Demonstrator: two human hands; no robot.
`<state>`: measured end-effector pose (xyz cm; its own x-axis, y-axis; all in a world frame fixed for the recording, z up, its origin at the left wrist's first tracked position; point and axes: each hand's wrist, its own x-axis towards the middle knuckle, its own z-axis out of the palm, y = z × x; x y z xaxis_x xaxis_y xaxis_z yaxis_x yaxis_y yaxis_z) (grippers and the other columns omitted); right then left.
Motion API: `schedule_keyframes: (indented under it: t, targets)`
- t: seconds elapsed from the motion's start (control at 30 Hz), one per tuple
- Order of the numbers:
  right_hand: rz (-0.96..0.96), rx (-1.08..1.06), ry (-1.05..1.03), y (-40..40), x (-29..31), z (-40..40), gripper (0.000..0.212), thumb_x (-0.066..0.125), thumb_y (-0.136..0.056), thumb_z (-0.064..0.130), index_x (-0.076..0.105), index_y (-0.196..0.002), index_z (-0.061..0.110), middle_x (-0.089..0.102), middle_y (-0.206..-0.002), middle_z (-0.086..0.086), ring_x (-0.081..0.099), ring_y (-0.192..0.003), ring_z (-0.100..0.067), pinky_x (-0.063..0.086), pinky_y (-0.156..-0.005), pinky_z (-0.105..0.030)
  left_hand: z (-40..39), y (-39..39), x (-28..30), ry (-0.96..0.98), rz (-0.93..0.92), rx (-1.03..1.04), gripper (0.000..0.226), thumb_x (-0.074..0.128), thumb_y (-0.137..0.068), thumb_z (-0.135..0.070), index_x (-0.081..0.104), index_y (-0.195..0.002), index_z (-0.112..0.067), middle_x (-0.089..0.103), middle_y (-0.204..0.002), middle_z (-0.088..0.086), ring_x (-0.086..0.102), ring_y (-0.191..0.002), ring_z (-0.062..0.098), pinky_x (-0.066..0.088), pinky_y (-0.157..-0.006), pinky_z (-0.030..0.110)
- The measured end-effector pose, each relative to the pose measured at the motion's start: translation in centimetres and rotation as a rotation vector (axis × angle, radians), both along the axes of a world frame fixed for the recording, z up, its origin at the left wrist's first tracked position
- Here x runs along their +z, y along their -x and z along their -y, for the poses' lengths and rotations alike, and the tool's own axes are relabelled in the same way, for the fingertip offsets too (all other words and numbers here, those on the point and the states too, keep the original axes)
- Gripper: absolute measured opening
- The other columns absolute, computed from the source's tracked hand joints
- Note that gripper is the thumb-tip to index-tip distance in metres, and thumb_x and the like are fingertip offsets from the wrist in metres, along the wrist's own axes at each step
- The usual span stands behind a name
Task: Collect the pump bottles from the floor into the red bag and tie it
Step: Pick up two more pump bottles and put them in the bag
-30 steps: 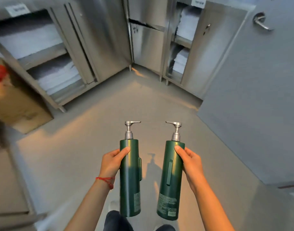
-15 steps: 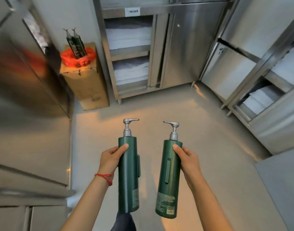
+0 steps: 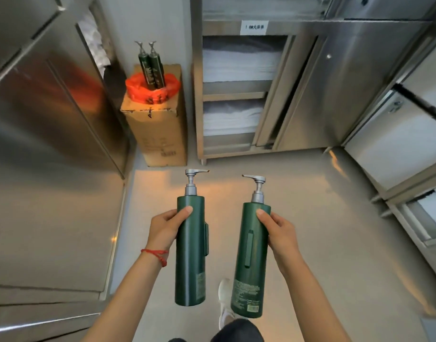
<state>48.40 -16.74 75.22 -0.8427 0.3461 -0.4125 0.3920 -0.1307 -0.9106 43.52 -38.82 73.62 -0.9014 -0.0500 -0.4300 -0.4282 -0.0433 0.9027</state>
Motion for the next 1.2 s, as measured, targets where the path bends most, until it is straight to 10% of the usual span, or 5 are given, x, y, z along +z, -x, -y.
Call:
schedule_keyframes:
  t: [0.67,1.2]
  targets:
    - [-0.118,0.252,0.013,37.7,2.0,7.1,0.012,0.063,-0.082,0.023,0.069,-0.080,0.013,0.067,-0.066,-0.001,0.062,-0.059,-0.010,0.051,-0.052,-0.020,7.8,32.4,1.5,0.041,-0.081,0.192,0.017,0.074,-0.063,-0.037,0.074,-0.069,-0.021,0.074,-0.069,0.001,0.068,-0.074,0.025,0.055,-0.073,0.037]
    - [-0.174,0.275,-0.003,64.9,0.5,14.1,0.005,0.067,-0.079,0.020,0.069,-0.083,0.017,0.071,-0.066,0.009,0.064,-0.062,-0.001,0.049,-0.054,-0.014,13.7,58.7,1.2,0.111,-0.130,0.231,0.004,0.070,-0.075,-0.018,0.069,-0.074,-0.021,0.071,-0.064,-0.009,0.065,-0.059,0.002,0.050,-0.052,0.012]
